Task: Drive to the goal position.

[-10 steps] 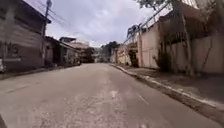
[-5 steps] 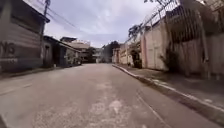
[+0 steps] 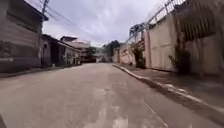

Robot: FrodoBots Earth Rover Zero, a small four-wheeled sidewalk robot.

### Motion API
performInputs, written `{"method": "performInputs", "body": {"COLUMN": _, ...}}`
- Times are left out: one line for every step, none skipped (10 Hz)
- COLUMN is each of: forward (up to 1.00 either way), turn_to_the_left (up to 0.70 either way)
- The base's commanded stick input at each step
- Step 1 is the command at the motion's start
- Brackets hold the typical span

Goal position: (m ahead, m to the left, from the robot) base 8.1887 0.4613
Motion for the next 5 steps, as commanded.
{"method": "performInputs", "body": {"forward": 1.00, "turn_to_the_left": 0.00}}
{"method": "performInputs", "body": {"forward": 1.00, "turn_to_the_left": 0.01}}
{"method": "performInputs", "body": {"forward": 1.00, "turn_to_the_left": 0.02}}
{"method": "performInputs", "body": {"forward": 1.00, "turn_to_the_left": 0.02}}
{"method": "performInputs", "body": {"forward": 1.00, "turn_to_the_left": 0.02}}
